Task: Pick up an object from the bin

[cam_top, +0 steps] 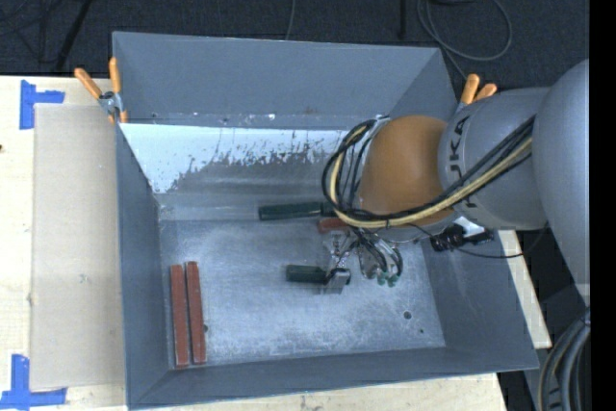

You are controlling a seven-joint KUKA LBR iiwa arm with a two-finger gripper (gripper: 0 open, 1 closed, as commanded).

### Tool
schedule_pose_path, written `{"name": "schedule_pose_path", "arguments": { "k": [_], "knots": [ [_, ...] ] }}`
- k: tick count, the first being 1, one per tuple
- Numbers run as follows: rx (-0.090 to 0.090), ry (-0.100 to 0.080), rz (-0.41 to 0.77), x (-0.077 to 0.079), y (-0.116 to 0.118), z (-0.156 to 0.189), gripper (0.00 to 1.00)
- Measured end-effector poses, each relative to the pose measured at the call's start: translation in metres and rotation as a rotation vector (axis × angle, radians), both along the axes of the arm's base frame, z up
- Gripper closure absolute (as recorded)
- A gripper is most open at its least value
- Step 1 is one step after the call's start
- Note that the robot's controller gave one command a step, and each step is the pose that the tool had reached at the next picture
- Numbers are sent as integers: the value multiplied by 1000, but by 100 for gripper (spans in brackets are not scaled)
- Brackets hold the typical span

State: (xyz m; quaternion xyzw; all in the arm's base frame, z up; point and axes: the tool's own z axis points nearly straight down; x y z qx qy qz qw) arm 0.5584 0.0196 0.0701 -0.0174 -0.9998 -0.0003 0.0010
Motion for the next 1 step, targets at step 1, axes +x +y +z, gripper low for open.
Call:
{"name": "schedule_pose_path", "arguments": {
  "k": [1],
  "knots": [
    [0, -11, 45, 17, 24, 148, 100]
  ]
}}
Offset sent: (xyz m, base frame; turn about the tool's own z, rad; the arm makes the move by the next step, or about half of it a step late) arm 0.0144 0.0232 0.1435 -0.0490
